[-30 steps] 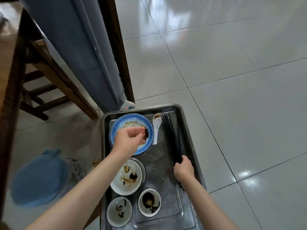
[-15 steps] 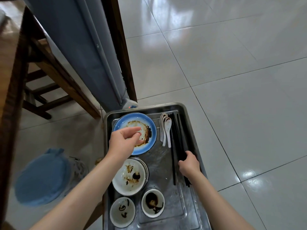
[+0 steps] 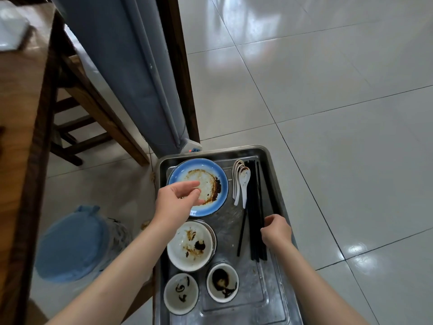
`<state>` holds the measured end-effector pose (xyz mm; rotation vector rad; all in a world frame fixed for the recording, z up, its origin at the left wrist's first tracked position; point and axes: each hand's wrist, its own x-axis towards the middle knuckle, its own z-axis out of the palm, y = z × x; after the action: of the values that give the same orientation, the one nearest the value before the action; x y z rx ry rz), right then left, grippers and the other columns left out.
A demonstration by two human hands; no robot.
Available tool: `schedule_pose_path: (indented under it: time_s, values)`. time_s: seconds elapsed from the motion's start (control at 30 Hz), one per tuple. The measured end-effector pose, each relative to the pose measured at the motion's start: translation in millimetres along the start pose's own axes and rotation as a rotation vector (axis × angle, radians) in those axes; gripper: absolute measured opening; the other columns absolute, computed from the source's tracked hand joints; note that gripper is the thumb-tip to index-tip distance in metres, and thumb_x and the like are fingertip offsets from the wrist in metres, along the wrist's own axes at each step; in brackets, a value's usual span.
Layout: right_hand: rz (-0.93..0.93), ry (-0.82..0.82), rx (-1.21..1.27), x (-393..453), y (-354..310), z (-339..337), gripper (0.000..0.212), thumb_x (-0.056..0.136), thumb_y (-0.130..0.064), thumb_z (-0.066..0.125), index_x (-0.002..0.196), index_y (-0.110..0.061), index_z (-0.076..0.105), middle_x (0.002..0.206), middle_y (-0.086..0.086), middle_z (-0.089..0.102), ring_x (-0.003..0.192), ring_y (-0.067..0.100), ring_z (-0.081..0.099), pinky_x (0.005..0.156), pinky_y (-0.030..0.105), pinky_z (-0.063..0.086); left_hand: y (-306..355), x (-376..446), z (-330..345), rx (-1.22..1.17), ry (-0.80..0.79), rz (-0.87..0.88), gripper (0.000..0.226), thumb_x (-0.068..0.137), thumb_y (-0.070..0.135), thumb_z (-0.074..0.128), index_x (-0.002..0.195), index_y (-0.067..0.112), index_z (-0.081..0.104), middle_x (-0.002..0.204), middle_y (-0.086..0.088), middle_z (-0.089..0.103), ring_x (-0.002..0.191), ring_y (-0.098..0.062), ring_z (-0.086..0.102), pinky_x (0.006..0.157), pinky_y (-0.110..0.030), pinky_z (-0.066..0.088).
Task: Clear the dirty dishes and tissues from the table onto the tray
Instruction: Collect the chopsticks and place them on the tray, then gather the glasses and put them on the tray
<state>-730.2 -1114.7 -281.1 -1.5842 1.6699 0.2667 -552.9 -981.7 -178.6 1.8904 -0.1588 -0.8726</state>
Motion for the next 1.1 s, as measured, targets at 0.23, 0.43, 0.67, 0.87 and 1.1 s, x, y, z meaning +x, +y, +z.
schedule_pose_path:
  time_s: [0.23, 0.43, 0.67, 0.87, 1.1]
  values:
    - [-0.129, -0.024, -0.007, -26, -16, -21, 0.044, 0.085, -0.009, 0.060, 0.127, -0.011, 0.049, 0.124, 0.008, 0.057, 0.110, 0.024, 0.055, 0.080, 0.026, 0.044, 16, -19, -15, 0.017, 0.018, 0.031, 0.019, 0.085, 0.008, 0.067, 0.091, 0.026, 0.067, 0.099, -0.001, 0.070, 0.073, -0.011, 0.071, 0.075, -0.029, 0.057]
    - [-0.384, -0.020, 0.029, -60, -44, -40, 0.059, 0.082, -0.029, 0.070, 0.134, -0.016, 0.045, 0.132, 0.002, 0.054, 0.118, 0.016, 0.051, 0.093, 0.029, 0.042, 26, -38, -27, 0.039, 0.062, 0.072, 0.018, 0.084, 0.011, 0.068, 0.094, 0.025, 0.067, 0.097, -0.002, 0.071, 0.073, -0.009, 0.071, 0.075, -0.026, 0.056]
    - [-0.649, -0.021, 0.039, -113, -61, -65, 0.071, 0.082, -0.045, 0.065, 0.142, -0.023, 0.034, 0.143, -0.002, 0.043, 0.131, 0.017, 0.040, 0.100, 0.031, 0.035, 36, -76, -42, 0.240, 0.111, 0.188, 0.043, 0.082, 0.021, 0.072, 0.123, 0.017, 0.059, 0.100, 0.005, 0.070, 0.090, -0.007, 0.064, 0.076, -0.019, 0.049]
    - [-0.775, -0.039, -0.010, -164, -68, -97, 0.072, 0.083, -0.043, 0.065, 0.144, -0.022, 0.031, 0.145, -0.001, 0.041, 0.132, 0.017, 0.038, 0.102, 0.032, 0.034, 65, -124, -74, 0.371, 0.133, 0.294, 0.053, 0.081, 0.024, 0.072, 0.130, 0.019, 0.052, 0.112, 0.007, 0.063, 0.080, 0.001, 0.062, 0.059, -0.006, 0.043]
    - [-0.898, -0.119, -0.008, -246, -96, -127, 0.068, 0.083, -0.041, 0.065, 0.141, -0.027, 0.034, 0.136, -0.006, 0.048, 0.126, 0.014, 0.040, 0.095, 0.026, 0.032, 112, -195, -134, 0.348, 0.221, 0.338, 0.048, 0.082, 0.026, 0.072, 0.127, 0.023, 0.056, 0.110, 0.008, 0.065, 0.098, -0.011, 0.062, 0.079, -0.023, 0.050]
